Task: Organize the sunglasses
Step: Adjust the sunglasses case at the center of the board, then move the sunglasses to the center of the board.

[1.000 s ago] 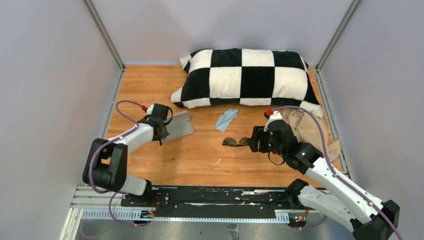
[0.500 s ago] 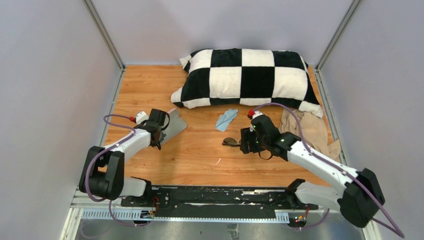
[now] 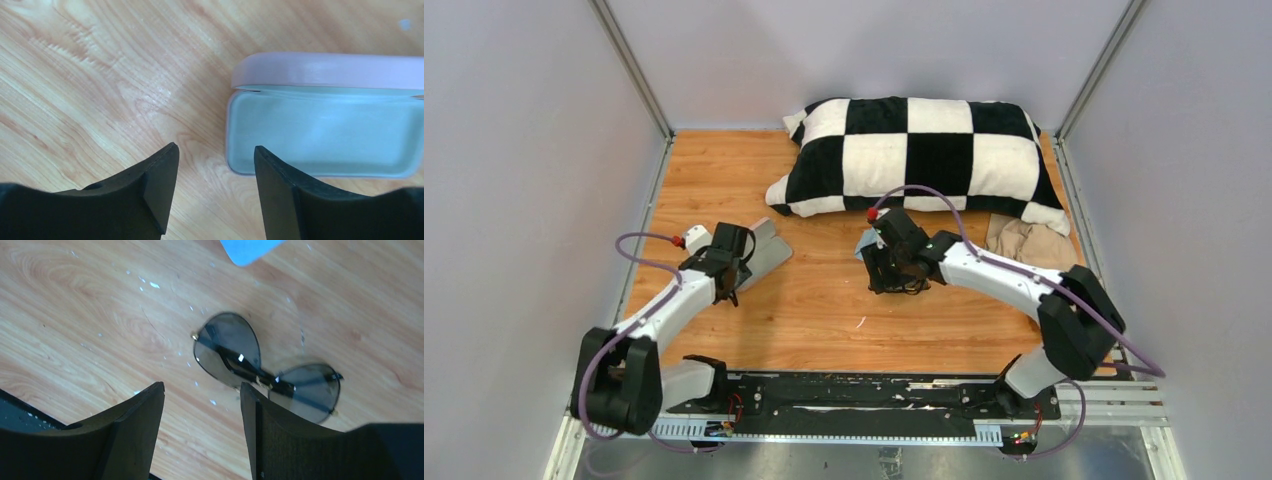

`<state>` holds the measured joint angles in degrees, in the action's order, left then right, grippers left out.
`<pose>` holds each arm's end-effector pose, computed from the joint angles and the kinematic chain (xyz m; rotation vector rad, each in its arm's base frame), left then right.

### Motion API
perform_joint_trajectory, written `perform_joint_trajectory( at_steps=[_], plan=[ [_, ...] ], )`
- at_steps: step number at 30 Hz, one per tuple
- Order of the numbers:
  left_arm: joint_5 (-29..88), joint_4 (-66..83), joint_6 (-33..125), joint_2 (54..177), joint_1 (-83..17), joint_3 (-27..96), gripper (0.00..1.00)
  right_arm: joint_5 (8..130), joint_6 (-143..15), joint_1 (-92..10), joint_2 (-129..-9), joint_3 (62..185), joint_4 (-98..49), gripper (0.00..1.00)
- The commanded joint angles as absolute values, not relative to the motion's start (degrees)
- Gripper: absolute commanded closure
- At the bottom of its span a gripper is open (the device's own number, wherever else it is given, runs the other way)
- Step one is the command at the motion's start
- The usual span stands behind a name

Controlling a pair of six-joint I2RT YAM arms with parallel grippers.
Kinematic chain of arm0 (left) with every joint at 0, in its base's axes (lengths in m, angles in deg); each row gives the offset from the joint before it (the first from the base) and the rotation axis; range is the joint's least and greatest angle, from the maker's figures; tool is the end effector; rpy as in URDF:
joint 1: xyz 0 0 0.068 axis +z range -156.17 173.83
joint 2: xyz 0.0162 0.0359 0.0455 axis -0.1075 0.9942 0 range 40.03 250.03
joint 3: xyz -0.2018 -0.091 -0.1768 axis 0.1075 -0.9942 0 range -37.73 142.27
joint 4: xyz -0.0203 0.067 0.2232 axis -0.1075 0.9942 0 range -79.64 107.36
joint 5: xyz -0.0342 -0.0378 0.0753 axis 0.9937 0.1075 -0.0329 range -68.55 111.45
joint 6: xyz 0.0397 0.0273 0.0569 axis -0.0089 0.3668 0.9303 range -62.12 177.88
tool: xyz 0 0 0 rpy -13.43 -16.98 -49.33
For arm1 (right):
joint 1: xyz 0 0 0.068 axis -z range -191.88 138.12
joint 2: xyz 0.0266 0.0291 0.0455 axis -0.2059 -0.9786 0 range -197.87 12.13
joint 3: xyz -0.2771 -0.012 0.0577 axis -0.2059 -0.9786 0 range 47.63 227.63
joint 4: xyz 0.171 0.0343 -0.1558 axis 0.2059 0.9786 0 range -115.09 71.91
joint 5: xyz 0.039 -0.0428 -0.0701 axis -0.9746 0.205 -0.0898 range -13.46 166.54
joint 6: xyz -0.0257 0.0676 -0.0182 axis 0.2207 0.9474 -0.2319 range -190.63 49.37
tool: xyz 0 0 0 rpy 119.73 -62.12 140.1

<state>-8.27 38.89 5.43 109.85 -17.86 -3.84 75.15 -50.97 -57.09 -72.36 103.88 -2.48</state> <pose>0.1924 -0.0081 0.1778 -1.0053 2.2776 0.2597 0.2088 0.2125 0.2321 -0.5703 2.4652 0.5084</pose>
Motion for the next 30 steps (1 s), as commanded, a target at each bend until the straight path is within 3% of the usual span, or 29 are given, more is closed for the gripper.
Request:
perform_joint_trajectory(
  at_steps=[1, 6, 14, 30],
  plan=[
    [-10.3, 42.7, 6.6, 100.0, -17.4, -3.3, 0.35, 75.2, -53.5, -59.3, -79.3, 110.5, -3.1, 0.37],
    [-2.0, 44.5, 13.4, 89.9, -17.5, -0.7, 0.32, 68.7, -52.3, -59.5, -86.7, 114.2, -8.1, 0.37],
    [8.3, 49.9, 19.4, 88.0, -20.8, 6.2, 0.27, 67.8, -50.6, -59.4, -93.5, 115.6, -8.9, 0.38],
    [11.6, 50.6, 22.8, 97.0, -26.3, 11.4, 0.25, 75.9, -52.3, -55.2, -73.1, 97.9, 1.0, 0.38]
  ],
)
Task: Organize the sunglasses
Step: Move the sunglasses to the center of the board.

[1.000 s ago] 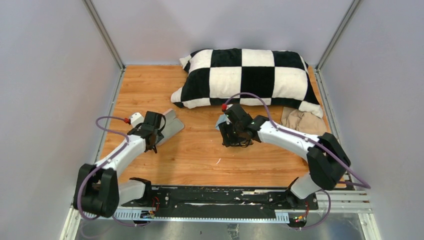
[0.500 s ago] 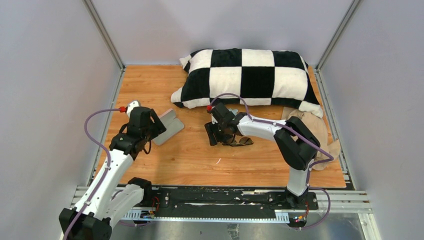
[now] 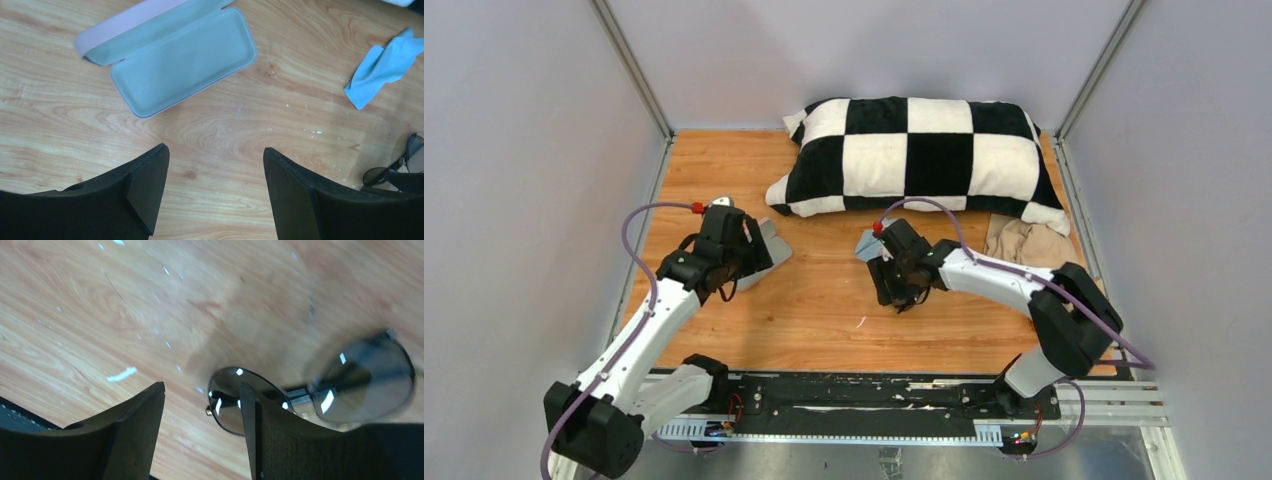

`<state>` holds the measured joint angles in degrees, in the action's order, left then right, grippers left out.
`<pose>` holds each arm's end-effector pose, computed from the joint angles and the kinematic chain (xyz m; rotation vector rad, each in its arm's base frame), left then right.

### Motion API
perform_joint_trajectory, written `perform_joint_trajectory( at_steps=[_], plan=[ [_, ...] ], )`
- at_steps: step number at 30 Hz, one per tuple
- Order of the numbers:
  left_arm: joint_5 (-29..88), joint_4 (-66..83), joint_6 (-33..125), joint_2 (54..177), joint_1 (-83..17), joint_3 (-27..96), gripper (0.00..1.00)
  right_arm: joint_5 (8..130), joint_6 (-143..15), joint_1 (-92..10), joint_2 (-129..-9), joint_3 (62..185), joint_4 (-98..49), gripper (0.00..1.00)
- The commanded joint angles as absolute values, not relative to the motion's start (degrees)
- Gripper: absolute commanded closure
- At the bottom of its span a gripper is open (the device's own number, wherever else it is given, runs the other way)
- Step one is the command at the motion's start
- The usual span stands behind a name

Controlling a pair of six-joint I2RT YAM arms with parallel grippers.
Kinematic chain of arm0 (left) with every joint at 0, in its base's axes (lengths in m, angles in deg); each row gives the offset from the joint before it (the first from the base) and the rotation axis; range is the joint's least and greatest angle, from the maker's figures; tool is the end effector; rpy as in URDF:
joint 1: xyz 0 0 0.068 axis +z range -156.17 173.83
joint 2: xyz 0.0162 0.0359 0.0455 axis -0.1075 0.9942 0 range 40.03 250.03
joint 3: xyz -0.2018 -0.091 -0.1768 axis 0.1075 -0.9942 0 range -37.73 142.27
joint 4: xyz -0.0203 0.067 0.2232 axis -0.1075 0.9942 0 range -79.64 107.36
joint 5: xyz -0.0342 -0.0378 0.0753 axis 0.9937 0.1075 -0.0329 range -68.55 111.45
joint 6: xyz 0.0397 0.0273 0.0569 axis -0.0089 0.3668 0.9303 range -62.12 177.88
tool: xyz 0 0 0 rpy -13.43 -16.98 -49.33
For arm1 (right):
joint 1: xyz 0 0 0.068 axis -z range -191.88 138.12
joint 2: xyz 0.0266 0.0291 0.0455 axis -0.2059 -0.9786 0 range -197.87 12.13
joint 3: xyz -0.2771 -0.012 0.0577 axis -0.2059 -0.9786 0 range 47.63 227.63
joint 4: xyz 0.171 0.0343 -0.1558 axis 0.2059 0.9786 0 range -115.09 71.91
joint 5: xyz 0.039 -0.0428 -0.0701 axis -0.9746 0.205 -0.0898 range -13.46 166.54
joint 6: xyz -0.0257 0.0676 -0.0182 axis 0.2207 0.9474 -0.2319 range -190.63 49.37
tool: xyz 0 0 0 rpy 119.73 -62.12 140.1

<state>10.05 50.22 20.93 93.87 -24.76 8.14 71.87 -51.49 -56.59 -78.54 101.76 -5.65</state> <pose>0.1653 -0.0425 0.2646 -0.4726 2.3482 -0.2186 0.2154 0.2205 0.1952 -0.6146 2.5594 0.5169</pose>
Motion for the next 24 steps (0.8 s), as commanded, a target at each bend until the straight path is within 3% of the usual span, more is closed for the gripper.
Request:
perform_joint_trajectory(
  at_steps=[1, 7, 15, 24],
  plan=[
    [11.4, 50.6, 22.8, 97.6, -27.2, 12.1, 0.24, 76.3, -52.2, -54.7, -71.9, 97.0, 1.9, 0.37],
    [11.2, 42.3, 19.6, 101.5, -35.7, 12.7, 0.24, 76.3, -51.0, -50.6, -66.2, 92.0, 3.8, 0.37],
    [13.0, 36.0, 18.6, 106.0, -42.4, 14.0, 0.24, 73.7, -48.3, -50.9, -59.0, 94.0, 3.8, 0.38],
    [12.1, 33.3, 16.0, 102.7, -42.7, 10.1, 0.23, 69.2, -48.8, -54.3, -67.3, 100.1, -3.8, 0.38]
  ],
)
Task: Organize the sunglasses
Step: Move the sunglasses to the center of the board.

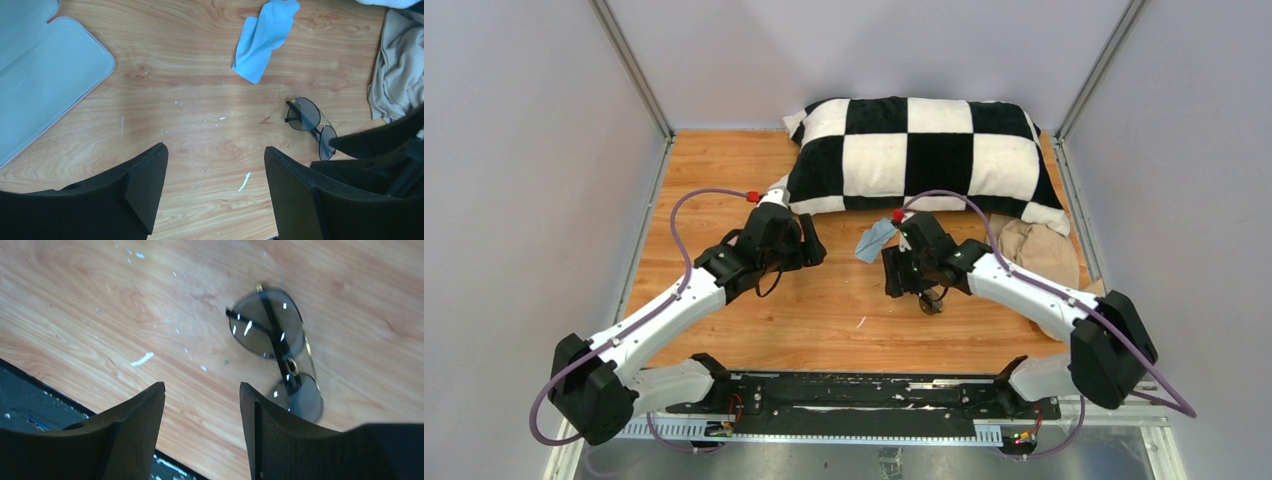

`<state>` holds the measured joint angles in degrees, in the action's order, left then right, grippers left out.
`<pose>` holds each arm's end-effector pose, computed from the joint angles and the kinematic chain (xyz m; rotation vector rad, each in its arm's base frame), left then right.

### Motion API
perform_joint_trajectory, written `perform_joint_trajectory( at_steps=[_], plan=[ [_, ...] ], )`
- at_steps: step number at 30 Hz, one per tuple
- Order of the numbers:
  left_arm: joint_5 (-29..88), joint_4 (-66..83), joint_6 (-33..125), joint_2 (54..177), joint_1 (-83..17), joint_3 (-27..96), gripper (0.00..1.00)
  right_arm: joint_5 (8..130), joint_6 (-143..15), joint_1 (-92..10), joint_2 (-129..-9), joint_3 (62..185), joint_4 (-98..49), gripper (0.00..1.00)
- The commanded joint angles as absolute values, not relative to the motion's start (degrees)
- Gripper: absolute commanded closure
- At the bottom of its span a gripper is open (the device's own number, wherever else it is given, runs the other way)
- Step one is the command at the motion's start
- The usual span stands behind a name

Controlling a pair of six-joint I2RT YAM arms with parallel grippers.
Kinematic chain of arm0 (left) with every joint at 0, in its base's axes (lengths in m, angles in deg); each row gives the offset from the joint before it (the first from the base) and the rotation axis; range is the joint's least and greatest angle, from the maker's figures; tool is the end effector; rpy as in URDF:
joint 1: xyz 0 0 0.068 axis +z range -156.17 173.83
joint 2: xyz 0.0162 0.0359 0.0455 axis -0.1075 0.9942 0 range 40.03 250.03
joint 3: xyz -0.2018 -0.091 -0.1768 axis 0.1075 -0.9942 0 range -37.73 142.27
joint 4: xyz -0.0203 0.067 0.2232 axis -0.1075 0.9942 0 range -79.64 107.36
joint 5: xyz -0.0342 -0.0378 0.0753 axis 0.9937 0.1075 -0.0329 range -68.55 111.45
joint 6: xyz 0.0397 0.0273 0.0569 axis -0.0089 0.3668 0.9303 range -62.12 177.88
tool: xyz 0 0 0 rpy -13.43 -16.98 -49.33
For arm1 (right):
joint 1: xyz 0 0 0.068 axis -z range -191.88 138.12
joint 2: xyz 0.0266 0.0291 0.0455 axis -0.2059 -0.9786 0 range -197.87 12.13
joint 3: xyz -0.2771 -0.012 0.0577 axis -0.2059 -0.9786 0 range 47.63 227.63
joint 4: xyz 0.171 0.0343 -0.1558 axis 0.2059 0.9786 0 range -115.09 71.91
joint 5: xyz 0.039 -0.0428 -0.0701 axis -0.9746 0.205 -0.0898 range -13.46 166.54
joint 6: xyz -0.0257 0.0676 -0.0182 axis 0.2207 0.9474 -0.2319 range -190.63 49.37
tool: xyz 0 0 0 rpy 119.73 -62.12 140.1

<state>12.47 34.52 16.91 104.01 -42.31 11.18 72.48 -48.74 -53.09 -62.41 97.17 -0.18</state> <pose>0.1900 -0.1266 0.2765 -0.1825 2.2961 -0.5394 0.1890 0.1714 0.2373 -0.4559 2.4828 0.5581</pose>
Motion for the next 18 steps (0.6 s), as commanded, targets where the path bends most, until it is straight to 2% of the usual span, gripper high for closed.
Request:
perform_joint_trajectory(
  at_steps=[1, 4, 12, 18],
  plan=[
    [11.6, 34.6, 16.5, 102.7, -42.7, 10.5, 0.23, 67.7, -48.7, -54.6, -68.4, 99.9, -6.1, 0.38],
    [10.2, 36.3, 16.8, 101.5, -42.8, 10.3, 0.22, 63.7, -48.1, -55.4, -72.3, 99.9, -8.9, 0.38],
    [10.0, 34.8, 14.9, 98.9, -42.8, 7.5, 0.21, 67.4, -48.4, -55.4, -77.4, 99.5, -8.7, 0.38],
    [11.1, 34.3, 15.3, 99.2, -42.8, 7.5, 0.21, 70.8, -49.9, -49.2, -76.6, 97.5, -6.8, 0.38]
  ],
)
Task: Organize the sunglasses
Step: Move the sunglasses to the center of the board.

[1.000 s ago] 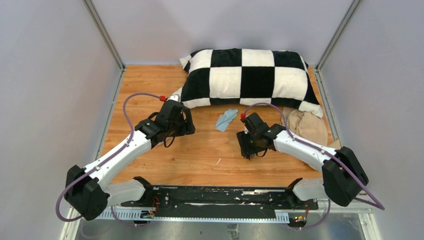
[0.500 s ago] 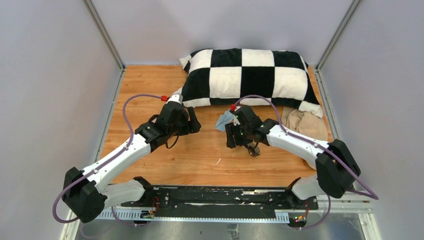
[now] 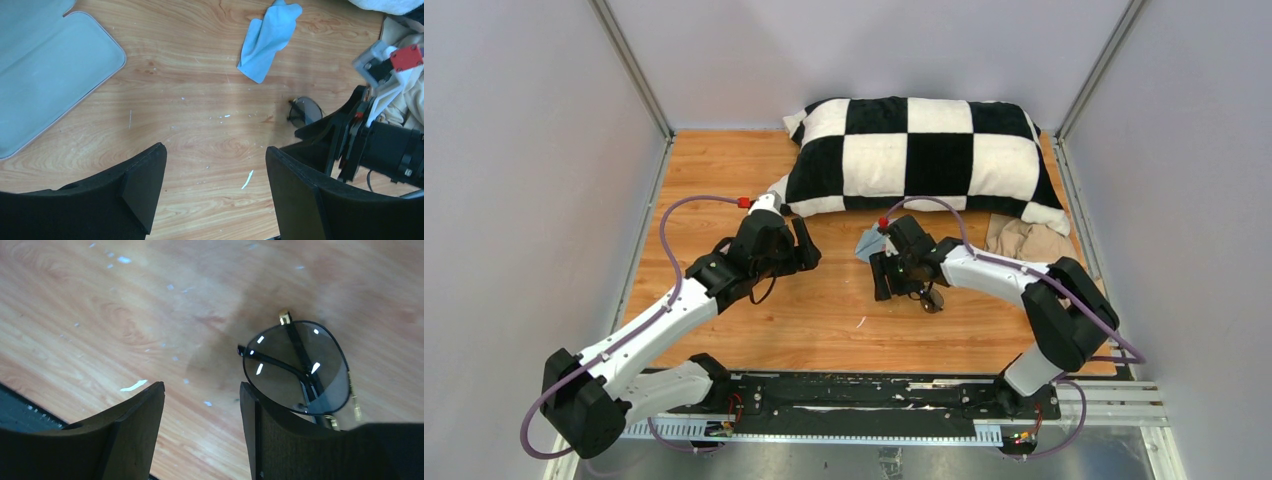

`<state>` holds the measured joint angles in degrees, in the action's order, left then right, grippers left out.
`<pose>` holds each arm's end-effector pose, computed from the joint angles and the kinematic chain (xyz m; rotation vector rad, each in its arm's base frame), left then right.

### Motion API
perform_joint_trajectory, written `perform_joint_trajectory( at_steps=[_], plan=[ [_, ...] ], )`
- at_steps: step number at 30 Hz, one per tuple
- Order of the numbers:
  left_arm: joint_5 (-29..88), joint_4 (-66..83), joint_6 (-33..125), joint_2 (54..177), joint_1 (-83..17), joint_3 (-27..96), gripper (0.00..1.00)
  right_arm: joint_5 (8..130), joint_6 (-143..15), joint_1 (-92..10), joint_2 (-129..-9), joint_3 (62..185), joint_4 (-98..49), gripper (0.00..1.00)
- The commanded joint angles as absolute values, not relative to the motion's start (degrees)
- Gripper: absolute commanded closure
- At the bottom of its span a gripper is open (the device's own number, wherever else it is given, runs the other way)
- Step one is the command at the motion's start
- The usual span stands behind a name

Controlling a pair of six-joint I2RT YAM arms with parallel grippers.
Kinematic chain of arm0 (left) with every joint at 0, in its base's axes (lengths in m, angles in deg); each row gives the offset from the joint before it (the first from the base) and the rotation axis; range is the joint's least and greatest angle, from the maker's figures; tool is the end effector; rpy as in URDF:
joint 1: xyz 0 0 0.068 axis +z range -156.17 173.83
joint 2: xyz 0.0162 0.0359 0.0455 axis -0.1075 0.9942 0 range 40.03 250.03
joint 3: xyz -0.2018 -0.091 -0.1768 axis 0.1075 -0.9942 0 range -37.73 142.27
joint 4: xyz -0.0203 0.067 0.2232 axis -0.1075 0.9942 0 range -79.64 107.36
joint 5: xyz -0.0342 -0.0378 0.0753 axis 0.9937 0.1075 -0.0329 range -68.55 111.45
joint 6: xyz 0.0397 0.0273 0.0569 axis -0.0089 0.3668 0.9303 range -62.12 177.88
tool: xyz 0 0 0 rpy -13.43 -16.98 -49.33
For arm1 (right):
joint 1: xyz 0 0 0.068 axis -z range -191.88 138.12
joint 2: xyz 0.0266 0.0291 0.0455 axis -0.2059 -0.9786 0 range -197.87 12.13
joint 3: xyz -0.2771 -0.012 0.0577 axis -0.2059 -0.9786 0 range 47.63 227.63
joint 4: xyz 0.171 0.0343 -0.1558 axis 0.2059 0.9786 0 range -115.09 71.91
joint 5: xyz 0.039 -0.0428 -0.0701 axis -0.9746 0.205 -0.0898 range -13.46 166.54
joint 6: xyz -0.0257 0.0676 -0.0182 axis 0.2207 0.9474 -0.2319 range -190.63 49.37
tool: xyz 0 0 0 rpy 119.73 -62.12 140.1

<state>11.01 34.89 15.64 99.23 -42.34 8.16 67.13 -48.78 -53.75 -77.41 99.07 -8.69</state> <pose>0.1760 -0.1145 0.2752 -0.2216 2.2638 -0.5422 0.2188 0.2099 0.1921 -0.5254 2.5774 0.6281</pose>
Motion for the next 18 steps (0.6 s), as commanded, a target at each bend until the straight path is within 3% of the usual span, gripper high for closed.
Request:
perform_joint_trajectory(
  at_steps=[1, 8, 18],
  plan=[
    [11.3, 34.1, 15.4, 99.2, -42.7, 7.4, 0.21, 71.4, -49.9, -47.9, -75.9, 96.8, -6.6, 0.38],
    [15.4, 30.1, 15.8, 100.6, -42.9, 5.9, 0.17, 74.6, -52.1, -40.2, -71.0, 93.4, -5.0, 0.38],
    [15.3, 30.6, 17.0, 101.3, -43.1, 6.7, 0.16, 74.1, -50.8, -42.9, -68.5, 97.8, -5.9, 0.4]
  ],
)
